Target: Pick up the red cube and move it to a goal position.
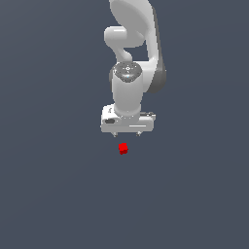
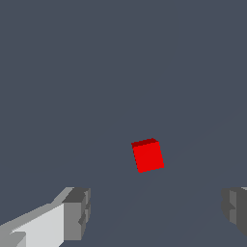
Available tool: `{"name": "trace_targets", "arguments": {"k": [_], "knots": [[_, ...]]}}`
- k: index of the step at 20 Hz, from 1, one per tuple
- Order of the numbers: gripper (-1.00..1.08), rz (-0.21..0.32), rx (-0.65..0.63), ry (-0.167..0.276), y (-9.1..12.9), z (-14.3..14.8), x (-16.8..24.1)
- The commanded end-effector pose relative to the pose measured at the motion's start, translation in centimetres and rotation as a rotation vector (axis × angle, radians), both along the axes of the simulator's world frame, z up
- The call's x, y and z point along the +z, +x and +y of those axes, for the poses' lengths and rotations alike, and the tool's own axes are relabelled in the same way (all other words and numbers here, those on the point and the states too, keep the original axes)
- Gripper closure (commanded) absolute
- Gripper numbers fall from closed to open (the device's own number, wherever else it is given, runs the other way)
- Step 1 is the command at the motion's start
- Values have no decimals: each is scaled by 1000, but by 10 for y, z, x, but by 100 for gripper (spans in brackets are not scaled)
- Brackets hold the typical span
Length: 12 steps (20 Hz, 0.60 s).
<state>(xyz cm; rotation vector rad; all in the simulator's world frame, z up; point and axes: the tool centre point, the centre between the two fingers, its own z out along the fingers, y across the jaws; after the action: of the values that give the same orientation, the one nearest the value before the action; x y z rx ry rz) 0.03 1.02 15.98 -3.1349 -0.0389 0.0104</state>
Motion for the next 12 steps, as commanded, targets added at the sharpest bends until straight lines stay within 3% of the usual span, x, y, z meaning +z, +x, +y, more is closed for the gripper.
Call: {"name": "trace_targets", "arguments": {"k": [1, 12], "knots": [[-92, 0, 0, 0, 0, 0, 0], [-92, -2, 65, -1, -3, -5, -40]]}}
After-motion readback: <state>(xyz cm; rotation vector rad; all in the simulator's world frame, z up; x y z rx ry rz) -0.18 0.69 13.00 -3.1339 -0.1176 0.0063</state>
